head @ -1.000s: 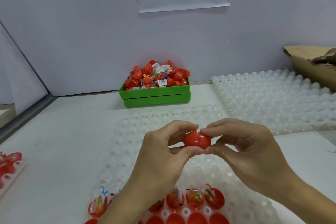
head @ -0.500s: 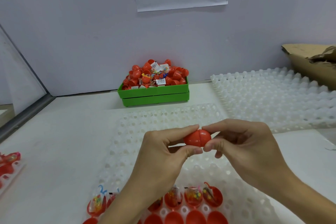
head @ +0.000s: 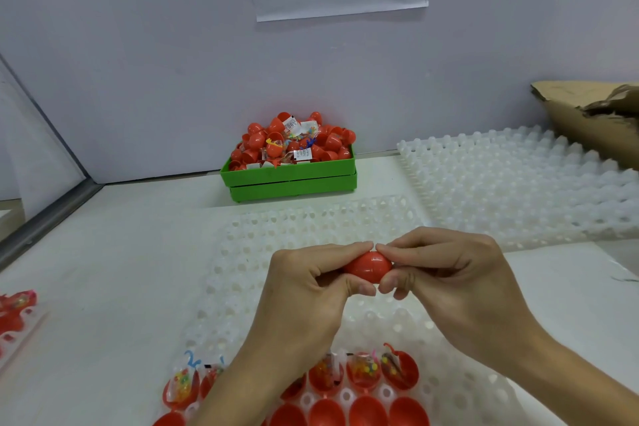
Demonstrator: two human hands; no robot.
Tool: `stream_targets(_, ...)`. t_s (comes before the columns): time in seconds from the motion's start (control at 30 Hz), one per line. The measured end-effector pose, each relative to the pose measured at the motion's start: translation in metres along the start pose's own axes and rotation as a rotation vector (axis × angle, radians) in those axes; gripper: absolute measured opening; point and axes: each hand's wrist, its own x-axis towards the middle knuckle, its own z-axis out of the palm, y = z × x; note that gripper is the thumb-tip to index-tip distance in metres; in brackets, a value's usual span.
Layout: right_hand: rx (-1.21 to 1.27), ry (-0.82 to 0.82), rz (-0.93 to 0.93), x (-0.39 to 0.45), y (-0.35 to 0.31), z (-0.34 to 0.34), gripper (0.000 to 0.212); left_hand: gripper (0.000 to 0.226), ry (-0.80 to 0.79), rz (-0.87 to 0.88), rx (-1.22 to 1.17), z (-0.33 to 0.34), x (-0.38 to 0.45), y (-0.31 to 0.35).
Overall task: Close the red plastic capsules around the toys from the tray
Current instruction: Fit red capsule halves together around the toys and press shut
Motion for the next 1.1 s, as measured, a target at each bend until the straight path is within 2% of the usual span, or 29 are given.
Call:
stream_targets(0.2, -0.015, 0.028, 0.028, -0.001, -0.001, 0.000, 0.041, 0.053, 0.002, 0.017, -0.003, 0.002, -0.001, 0.005)
stream_targets(0.4, -0.065, 0.038, 0.062, -0.005, -0.005, 0.009, 0.042, 0.058, 0.052, 0.099, 0.156, 0.002, -0.001, 0.013)
stream_targets(0.47, -0.015, -0.036, 0.083, -0.005, -0.012, 0.010, 0.036, 0.050, 0.054, 0.159, 0.232, 0.001, 0.000, 0.012)
stream_targets(0.57, 0.090, -0.114, 0.195, -0.006, -0.018, 0.016, 0.025, 0.021, 0.050, 0.271, 0.378, 0.001, 0.000, 0.004)
stream_targets(0.7, 0.148, -0.068, 0.334, -0.005, -0.017, 0.021, 0.015, 0.027, 0.057, 0.349, 0.552, 0.010, -0.002, 0.000)
stream_targets(0.77, 0.227, -0.028, 0.387, -0.004, -0.016, 0.018, 0.019, 0.032, 0.041, 0.296, 0.448, 0.009, 0.000, 0.002)
stream_targets(0.93, 0.415, -0.004, 0.422, -0.001, -0.014, 0.011, 0.029, 0.069, -0.130, -0.191, -0.260, -0.002, 0.003, 0.000)
stream_targets(1.03, 0.480, -0.034, 0.391, 0.002, -0.013, 0.008, 0.038, 0.057, -0.257, -0.255, -0.471, -0.002, 0.004, -0.001)
stream_targets(1.1, 0.507, -0.067, 0.360, 0.004, -0.012, 0.005, 0.038, 0.052, -0.249, -0.260, -0.510, -0.001, 0.004, 0.000)
